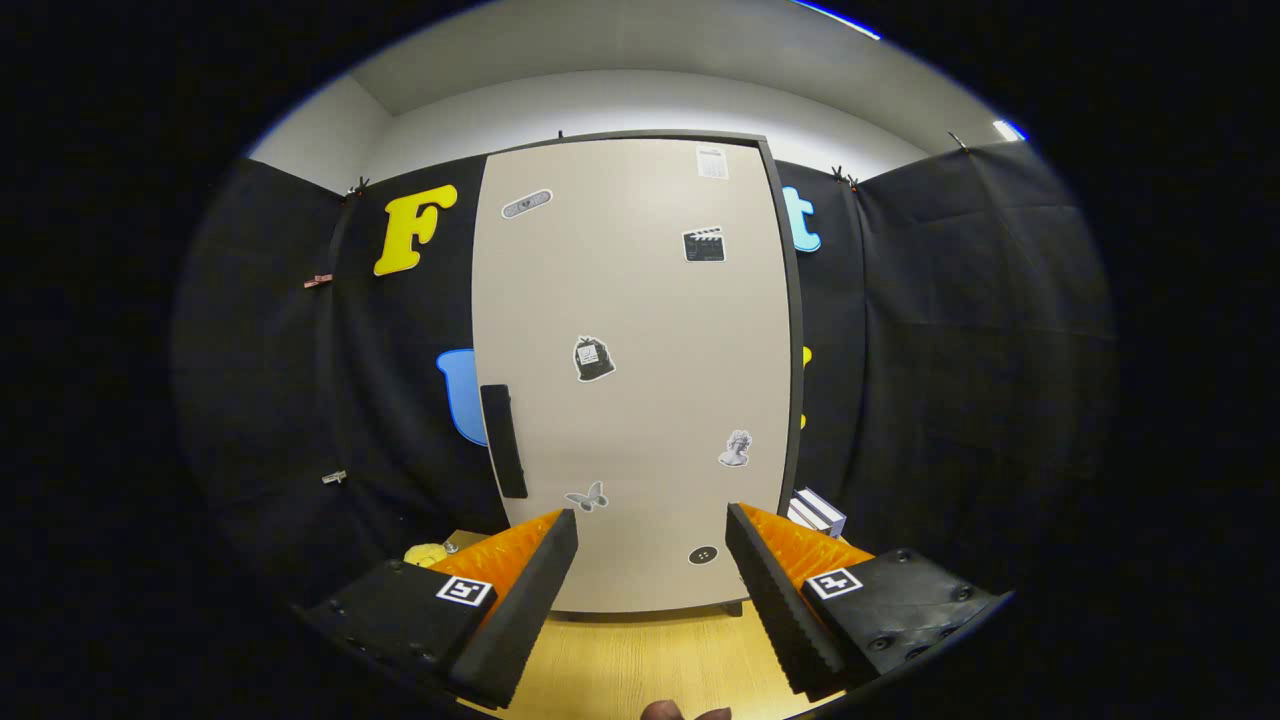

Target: Open the shoe cabinet door, grab the shoes and put them into the shoe cabinet, then close the shoe cabinet door.

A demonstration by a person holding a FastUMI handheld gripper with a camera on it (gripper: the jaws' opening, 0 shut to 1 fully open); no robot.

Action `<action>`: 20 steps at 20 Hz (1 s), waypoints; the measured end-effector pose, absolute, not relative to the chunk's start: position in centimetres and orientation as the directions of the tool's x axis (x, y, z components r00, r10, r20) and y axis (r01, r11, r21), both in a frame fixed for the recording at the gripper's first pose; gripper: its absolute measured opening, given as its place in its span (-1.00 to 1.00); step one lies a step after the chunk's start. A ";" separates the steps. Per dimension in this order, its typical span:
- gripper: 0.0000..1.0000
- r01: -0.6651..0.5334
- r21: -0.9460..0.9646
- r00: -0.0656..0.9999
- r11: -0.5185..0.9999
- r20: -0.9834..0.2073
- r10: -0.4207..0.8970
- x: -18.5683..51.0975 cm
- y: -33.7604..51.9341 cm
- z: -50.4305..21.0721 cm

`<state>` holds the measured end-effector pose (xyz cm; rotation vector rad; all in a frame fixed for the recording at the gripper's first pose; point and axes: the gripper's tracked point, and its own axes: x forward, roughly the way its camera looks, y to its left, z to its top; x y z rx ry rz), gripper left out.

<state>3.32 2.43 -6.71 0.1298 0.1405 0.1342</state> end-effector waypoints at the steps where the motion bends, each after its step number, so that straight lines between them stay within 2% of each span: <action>1: 0.96 -0.125 0.138 0.981 0.983 -0.132 0.143 3.3 2.4 -6.7; 20: 0.95 -0.154 0.130 0.979 0.980 -0.116 0.169 5.0 1.4 -6.6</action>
